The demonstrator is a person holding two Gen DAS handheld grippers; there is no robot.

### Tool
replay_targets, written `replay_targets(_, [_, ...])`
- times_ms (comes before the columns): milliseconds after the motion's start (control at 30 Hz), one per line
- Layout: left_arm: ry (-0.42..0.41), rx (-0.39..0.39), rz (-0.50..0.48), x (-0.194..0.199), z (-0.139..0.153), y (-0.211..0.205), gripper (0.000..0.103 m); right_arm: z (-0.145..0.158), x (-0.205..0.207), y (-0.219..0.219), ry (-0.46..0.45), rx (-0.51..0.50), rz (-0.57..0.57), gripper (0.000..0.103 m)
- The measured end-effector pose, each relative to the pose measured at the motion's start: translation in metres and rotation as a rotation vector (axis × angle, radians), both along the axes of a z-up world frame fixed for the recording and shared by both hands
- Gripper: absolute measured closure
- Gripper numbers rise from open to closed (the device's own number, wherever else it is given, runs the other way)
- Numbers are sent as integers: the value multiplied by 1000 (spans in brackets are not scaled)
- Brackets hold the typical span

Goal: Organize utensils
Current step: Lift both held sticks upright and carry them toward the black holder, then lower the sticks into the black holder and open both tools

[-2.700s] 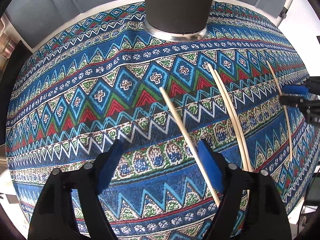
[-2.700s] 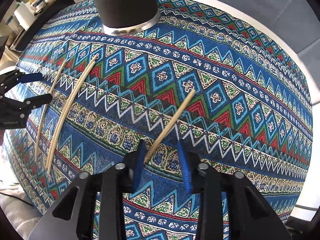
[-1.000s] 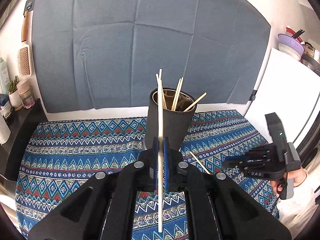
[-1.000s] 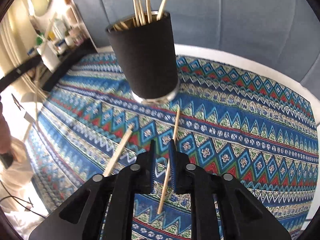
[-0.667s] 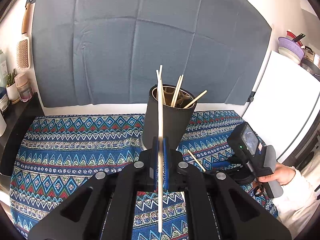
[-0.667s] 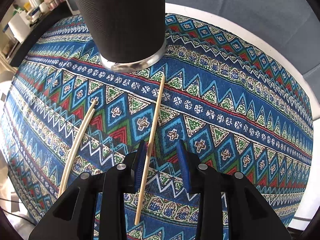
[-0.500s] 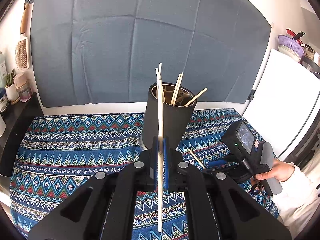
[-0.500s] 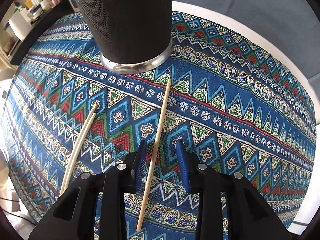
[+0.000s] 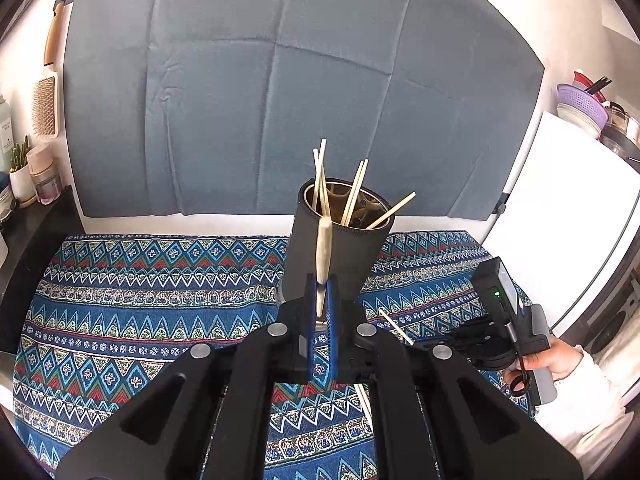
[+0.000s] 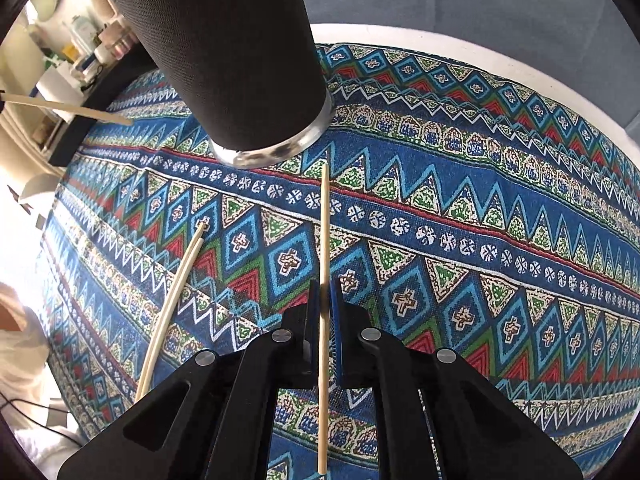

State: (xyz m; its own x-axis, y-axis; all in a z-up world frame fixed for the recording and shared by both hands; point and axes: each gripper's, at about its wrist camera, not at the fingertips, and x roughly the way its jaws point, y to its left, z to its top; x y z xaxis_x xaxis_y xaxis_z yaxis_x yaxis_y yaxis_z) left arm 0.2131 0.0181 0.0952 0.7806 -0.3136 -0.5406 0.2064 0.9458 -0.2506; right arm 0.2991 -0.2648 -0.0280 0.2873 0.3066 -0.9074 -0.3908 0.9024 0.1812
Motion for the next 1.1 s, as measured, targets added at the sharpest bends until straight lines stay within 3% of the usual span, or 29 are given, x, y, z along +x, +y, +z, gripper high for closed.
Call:
replay_targets(167, [-19,6,2,-2,3,-2,98,31,-20,-10,-78,111,-14,98])
replay_targets(367, [-36,5,-2,0,6,-5,98,91,-37,-3,-225,235,-10,98])
replay_targets(733, [-104,-21,-49,11,20,-12,98,169,-18,11,-392,463,-3,98])
replay_targets(900, [-191,-46,-51,17,29,-15,98,186,-5,16,-500,565,-54,98])
replay_targets(1100, [-416,-106,5,10,46,-6,98,195,1,16,-715,705,-85,98])
